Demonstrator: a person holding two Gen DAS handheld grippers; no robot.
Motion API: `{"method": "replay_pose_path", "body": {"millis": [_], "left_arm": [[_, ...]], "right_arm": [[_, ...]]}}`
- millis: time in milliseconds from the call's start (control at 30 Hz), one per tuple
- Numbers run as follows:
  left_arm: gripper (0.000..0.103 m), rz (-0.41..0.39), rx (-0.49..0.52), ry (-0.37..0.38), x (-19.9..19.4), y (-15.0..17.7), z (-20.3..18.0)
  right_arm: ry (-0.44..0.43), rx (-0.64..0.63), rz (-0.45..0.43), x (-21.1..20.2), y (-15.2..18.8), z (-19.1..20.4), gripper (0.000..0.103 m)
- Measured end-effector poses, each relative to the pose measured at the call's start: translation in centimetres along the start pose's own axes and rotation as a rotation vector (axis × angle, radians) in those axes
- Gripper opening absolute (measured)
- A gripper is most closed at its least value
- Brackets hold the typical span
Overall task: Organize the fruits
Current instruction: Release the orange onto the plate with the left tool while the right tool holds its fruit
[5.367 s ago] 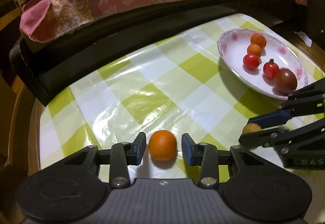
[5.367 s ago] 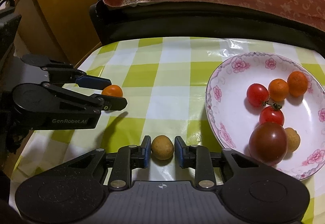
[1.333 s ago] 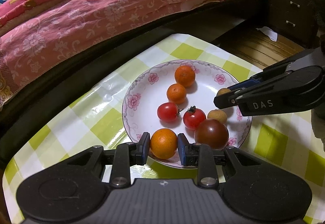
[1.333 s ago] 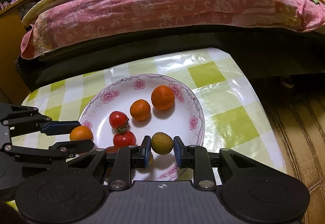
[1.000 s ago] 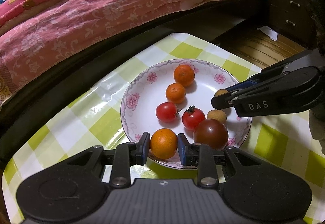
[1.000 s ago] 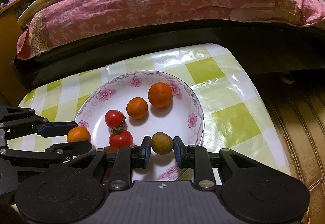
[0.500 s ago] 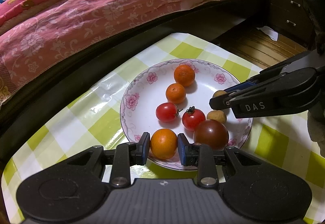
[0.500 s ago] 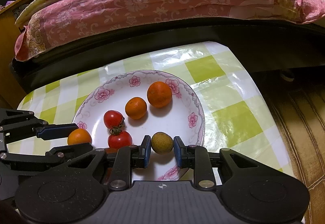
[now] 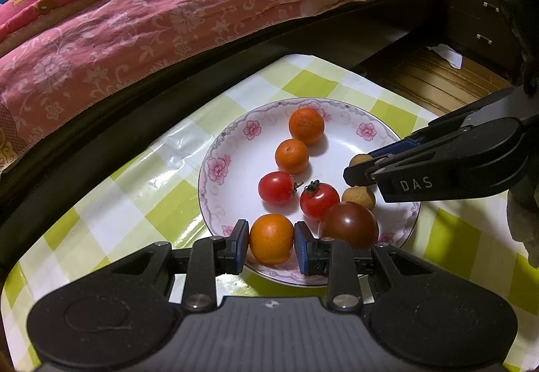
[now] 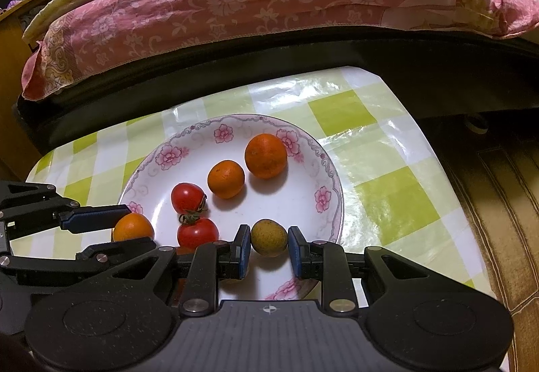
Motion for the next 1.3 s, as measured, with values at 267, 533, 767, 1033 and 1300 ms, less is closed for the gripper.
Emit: {"method": "replay_pose_path", "body": {"millis": [267, 533, 767, 1033, 1300], "left_arm": [[0.036, -0.003, -0.003, -0.005, 0.19, -0.17, 0.06], [0.036, -0.003, -0.007, -0.009, 0.49, -0.24, 0.08], [0.036, -0.006, -0.007, -0.014, 0.41, -0.22, 0.12], [0.037, -0.010, -0.012, -0.017, 0.49, -0.27, 0.08], [0.037, -0.012, -0.018, -0.024, 0.43, -0.33, 0.26]], "right_arm": [[-0.001, -0.003, 0.001, 0.20, 0.02, 0.04, 0.021], [-0.001, -0.006, 0.004, 0.54, -0.06, 0.11, 0.021], [0.000, -0.007, 0.004, 0.72, -0.17, 0.25, 0.022], [0.001, -0.013, 0.002, 0.72, -0.21, 0.30, 0.023], [0.000, -0.015, -0.002, 0.64, -0.15, 0.33, 0.023]]}}
Point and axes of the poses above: each gripper's, at about its wrist camera, not at the fingertips, and x roughly the way its jaws point, z to its left, y to its underside, the point moved 4 cm from there along x, roughly the way its jaws point
